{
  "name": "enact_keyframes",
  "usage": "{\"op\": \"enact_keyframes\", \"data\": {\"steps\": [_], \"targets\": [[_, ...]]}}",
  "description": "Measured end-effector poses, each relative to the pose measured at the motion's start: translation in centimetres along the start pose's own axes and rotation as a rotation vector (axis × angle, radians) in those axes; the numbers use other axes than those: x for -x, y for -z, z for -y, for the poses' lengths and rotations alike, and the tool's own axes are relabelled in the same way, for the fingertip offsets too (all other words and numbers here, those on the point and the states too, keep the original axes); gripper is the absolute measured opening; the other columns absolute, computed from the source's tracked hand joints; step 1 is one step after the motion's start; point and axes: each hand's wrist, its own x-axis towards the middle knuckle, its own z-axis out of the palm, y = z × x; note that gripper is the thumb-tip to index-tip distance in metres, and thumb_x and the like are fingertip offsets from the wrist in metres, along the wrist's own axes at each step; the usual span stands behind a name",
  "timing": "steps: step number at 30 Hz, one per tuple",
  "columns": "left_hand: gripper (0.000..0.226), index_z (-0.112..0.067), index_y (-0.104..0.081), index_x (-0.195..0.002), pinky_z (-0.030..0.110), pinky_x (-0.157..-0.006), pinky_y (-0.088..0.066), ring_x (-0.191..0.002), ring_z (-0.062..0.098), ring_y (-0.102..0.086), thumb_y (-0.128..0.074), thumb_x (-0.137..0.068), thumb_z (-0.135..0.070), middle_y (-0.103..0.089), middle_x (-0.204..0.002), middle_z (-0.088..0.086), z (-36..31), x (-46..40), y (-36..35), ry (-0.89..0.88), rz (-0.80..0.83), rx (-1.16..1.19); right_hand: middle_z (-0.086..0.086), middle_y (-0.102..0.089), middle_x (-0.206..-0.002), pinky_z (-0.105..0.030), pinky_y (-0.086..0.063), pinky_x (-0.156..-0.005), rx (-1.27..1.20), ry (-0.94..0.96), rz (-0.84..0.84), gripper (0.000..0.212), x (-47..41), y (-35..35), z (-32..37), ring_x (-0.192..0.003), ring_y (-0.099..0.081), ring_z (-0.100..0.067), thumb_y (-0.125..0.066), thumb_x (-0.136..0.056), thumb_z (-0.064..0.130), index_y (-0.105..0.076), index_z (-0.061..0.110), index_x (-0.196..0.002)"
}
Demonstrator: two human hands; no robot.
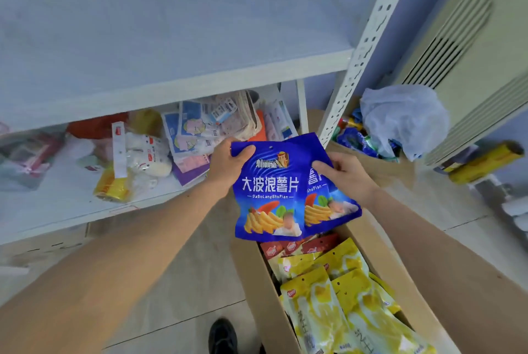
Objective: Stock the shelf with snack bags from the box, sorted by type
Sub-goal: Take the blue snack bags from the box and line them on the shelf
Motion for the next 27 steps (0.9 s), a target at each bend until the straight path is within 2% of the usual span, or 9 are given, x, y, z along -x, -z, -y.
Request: {"op": "enact_keyframes", "data": {"steps": [4,8,12,15,19,24,27], "targets": [[0.023,-0.016,-0.05,-0.094,0.026,-0.061,-0.052,-0.074,0.014,-0.067,-0.067,-0.089,-0.03,-0.067,-0.091,0.004,-4.6,1.8,3.0,-0.035,-0.064,0.019,0.0,-0.077,-0.087,-0.023,-0.057,-0.06,-0.022,0.052,0.01,0.011,2.0,-1.6,5.4,-0.078,-0.075,-0.016,-0.07,-0.088,0.027,-0.064,0.017,-0.091],[0.027,-0.017,-0.051,-0.097,0.038,-0.074,-0.058,-0.083,0.021,-0.07,-0.069,-0.088,-0.035,-0.069,-0.098,0.007,-7.9,3.4,6.7,-0.04,-0.119,0.049,-0.003,-0.076,-0.089,-0.02,-0.055,-0.054,-0.032,0.094,0.0,0.008,2.8,-3.3,10.3,-0.071,-0.074,-0.013,-0.068,-0.09,0.023,-0.062,0.018,-0.089],[0.029,-0.012,-0.053,-0.101,0.028,-0.064,-0.055,-0.077,0.014,-0.069,-0.069,-0.088,-0.032,-0.069,-0.096,0.004,-10.6,5.2,11.1,-0.082,-0.217,0.134,0.001,-0.074,-0.084,-0.018,-0.054,-0.051,-0.051,0.135,0.043,0.008,3.4,-5.7,15.5,-0.064,-0.072,-0.008,-0.064,-0.093,0.022,-0.058,0.017,-0.09],[0.034,-0.011,-0.056,-0.105,0.03,-0.071,-0.057,-0.081,0.013,-0.07,-0.069,-0.087,-0.037,-0.071,-0.098,0.001,-11.8,6.0,15.0,-0.12,-0.272,0.171,0.005,-0.074,-0.083,-0.019,-0.056,-0.053,-0.048,0.186,0.08,0.009,3.5,-8.0,19.3,-0.065,-0.073,-0.009,-0.062,-0.094,0.024,-0.057,0.017,-0.093],[0.044,-0.015,-0.053,-0.112,0.034,-0.077,-0.059,-0.089,0.012,-0.071,-0.07,-0.084,-0.044,-0.07,-0.105,-0.001,-12.6,6.8,20.6,-0.165,-0.239,0.228,0.0,-0.075,-0.085,-0.022,-0.057,-0.054,-0.092,0.27,0.046,0.007,3.0,-12.1,24.4,-0.066,-0.073,-0.011,-0.062,-0.095,0.02,-0.06,0.013,-0.094],[0.053,-0.021,-0.058,-0.119,0.044,-0.087,-0.057,-0.097,0.019,-0.071,-0.077,-0.077,-0.046,-0.072,-0.109,0.0,-12.3,7.3,29.2,-0.185,-0.067,0.307,-0.007,-0.075,-0.095,-0.033,-0.061,-0.069,-0.183,0.33,0.014,0.025,1.7,-19.5,30.8,-0.073,-0.073,-0.017,-0.064,-0.093,0.022,-0.06,0.005,-0.111],[0.049,-0.021,-0.06,-0.118,0.048,-0.089,-0.056,-0.097,0.021,-0.071,-0.078,-0.076,-0.039,-0.073,-0.107,0.001,-11.6,7.3,35.0,-0.154,-0.006,0.326,-0.005,-0.075,-0.093,-0.034,-0.061,-0.07,-0.23,0.33,0.014,0.024,0.8,-25.1,33.9,-0.073,-0.074,-0.018,-0.065,-0.092,0.024,-0.06,0.006,-0.107]]}}
